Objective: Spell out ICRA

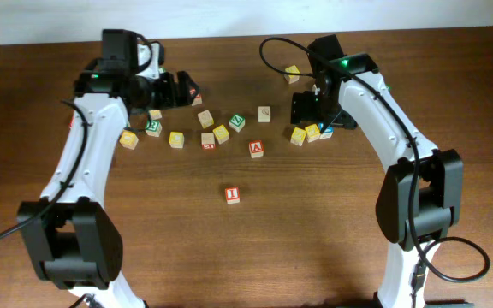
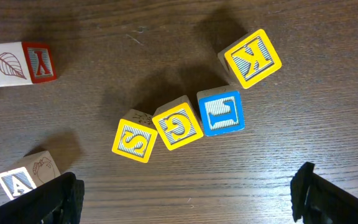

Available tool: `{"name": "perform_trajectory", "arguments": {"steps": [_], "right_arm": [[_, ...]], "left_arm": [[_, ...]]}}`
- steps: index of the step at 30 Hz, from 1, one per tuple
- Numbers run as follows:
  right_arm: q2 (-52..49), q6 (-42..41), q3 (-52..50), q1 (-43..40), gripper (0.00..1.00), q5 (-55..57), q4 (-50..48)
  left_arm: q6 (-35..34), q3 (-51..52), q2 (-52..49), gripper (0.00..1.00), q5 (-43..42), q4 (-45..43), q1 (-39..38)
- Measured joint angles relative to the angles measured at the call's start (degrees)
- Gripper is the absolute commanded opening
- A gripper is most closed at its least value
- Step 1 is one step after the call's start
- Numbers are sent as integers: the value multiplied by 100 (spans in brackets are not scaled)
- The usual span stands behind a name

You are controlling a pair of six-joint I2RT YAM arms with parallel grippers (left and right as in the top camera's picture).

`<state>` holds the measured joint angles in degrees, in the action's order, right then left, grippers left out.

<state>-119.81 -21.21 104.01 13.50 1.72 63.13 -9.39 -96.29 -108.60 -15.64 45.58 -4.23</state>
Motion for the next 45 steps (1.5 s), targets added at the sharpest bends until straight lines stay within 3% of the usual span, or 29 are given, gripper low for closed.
{"name": "perform_trajectory", "arguments": {"steps": [5, 14, 18, 23, 31, 36, 40, 45], "right_arm": [[0, 0, 0, 0, 98, 0, 0], [0, 0, 0, 0, 98, 0, 0], [0, -2, 0, 0, 99, 0, -2], [0, 4, 0, 0, 98, 0, 2], [0, 0, 0, 0, 98, 0, 0], [0, 2, 0, 0, 98, -31, -15], [0, 0, 0, 4, 98, -1220, 107], [0, -2, 0, 181, 98, -2048, 282]], "left_arm": [[107, 0, 0, 99, 1556, -22, -179], [17, -2, 0, 99, 2793, 140, 227], [-608, -2, -2, 99, 2623, 1078, 1217], [-870, 7, -9, 99, 1613, 2411, 1912], [-911, 9, 103, 99, 780, 3038, 2109], [-911, 9, 1235, 99, 726, 3587, 2275], [-977, 105, 2420, 99, 723, 3674, 2269], [-997, 1202, 2761, 99, 721, 3213, 2269]]}}
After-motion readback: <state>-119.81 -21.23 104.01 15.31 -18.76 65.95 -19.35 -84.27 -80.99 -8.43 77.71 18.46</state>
